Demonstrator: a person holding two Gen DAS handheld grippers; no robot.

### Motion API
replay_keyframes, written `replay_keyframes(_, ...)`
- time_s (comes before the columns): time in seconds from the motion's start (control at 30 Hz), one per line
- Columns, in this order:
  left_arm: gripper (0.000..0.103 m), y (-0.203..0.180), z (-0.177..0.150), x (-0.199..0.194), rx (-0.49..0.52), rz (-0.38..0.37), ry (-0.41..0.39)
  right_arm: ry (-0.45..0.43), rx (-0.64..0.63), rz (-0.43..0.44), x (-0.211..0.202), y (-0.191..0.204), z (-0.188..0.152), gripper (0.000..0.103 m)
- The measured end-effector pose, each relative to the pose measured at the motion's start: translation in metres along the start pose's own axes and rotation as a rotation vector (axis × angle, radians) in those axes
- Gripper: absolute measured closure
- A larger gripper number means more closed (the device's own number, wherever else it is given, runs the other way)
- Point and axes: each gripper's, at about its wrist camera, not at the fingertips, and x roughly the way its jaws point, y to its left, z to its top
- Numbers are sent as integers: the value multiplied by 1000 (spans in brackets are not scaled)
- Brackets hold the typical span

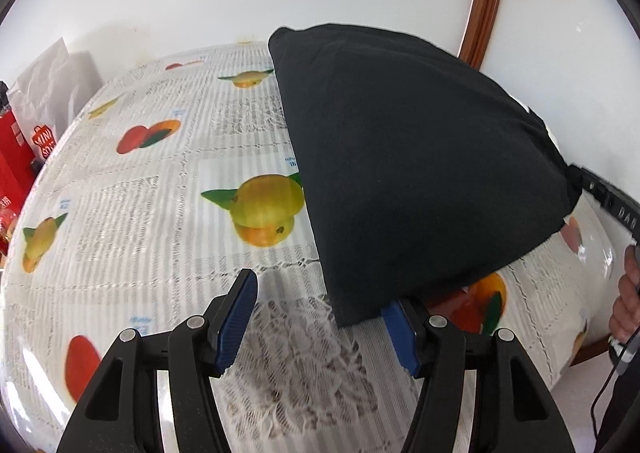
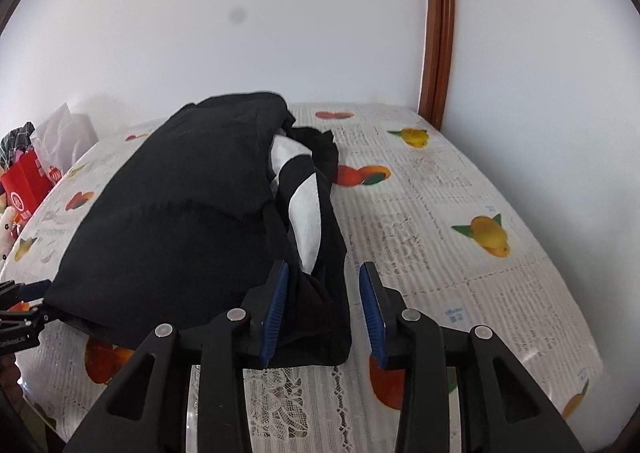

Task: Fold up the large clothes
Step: 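Open both tools and pull them back from the folded jacket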

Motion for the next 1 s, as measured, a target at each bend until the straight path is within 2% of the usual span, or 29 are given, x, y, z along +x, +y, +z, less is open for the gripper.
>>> replay_keyframes(0.1, 44, -2, -2, -16, -4, -3, -17, -42, 30, 49, -17, 2, 11, 68)
replay_keyframes(0.2, 44, -5, -2, -25, -6, -3, -30, -56, 1, 42, -15, 12, 14, 68)
replay_keyframes(0.37, 44, -12, 0, -39, -1, -12, -63, 82, 32, 1, 17, 10, -5, 68)
replay_keyframes(0.63, 44, -15, 5, -53, -2, -5, -92, 73, 39, -44, -11, 10, -6, 68)
replay_keyframes(0.73, 43, -14, 6, -57, -14, -16, -99, 62, 41, -53, -23, 11, -3, 65)
replay_keyframes(1.0, 37, -12, 8, -76, -18, 15, -137, 57, 51, -87, -49, 15, 7, 48)
